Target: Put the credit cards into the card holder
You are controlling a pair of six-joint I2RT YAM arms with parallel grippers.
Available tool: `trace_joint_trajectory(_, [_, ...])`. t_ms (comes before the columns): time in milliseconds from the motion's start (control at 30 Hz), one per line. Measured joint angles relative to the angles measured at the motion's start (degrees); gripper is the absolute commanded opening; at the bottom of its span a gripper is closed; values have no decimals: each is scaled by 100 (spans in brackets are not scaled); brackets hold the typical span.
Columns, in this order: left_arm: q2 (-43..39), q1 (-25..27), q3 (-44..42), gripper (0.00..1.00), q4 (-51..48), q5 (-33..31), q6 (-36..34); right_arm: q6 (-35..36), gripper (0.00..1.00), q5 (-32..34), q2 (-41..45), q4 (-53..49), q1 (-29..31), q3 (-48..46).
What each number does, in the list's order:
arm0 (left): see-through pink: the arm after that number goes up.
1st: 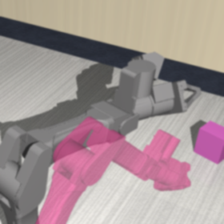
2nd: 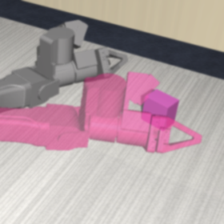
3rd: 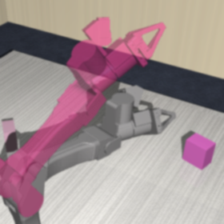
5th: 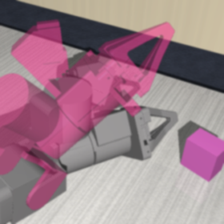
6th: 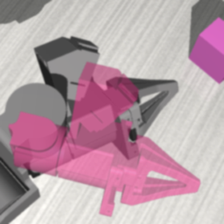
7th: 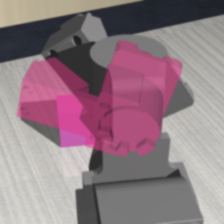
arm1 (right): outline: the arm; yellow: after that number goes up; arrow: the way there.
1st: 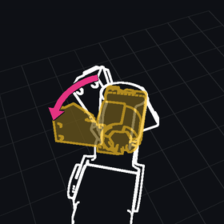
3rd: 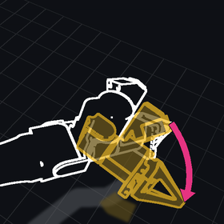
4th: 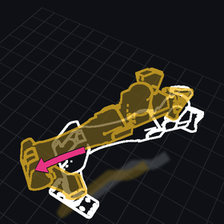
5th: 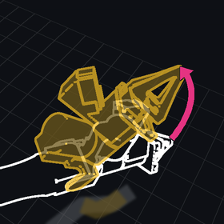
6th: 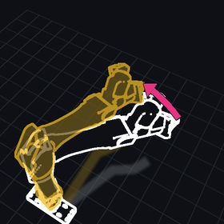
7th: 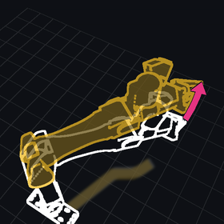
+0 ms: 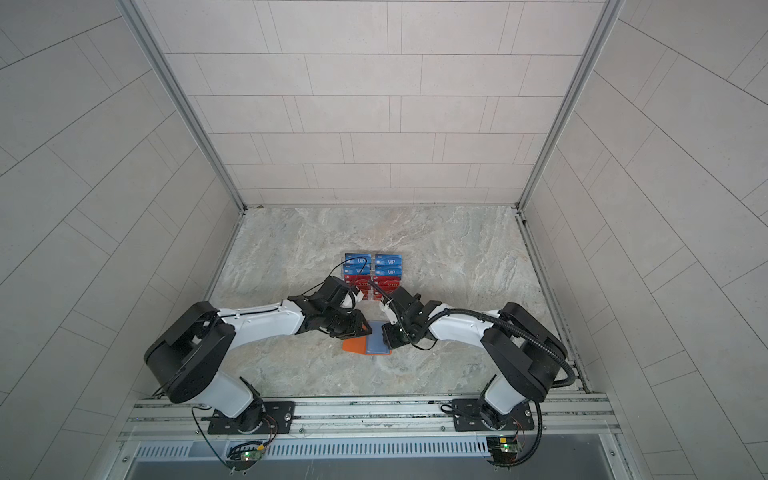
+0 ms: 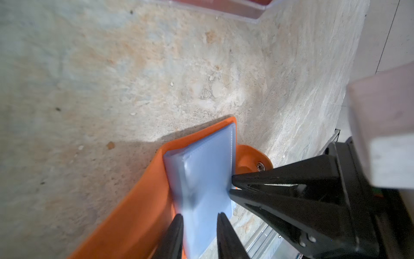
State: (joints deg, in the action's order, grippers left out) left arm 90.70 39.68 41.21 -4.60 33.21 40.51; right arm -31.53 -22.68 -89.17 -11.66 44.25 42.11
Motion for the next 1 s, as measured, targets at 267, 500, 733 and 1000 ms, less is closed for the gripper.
trace_joint_trajectory(267, [136,0,-7,32,136,33,4,0,16,0,-2,-4,0,2])
trace_joint_trajectory(500, [181,0,-42,33,339,157,107,0,16,2,-2,-4,0,2])
trace_joint_trajectory(733, [236,0,-181,34,695,278,271,0,15,4,-2,-7,0,4])
trace_joint_trajectory(1000, [306,-2,-466,33,1351,435,601,0,16,17,-2,-44,0,17])
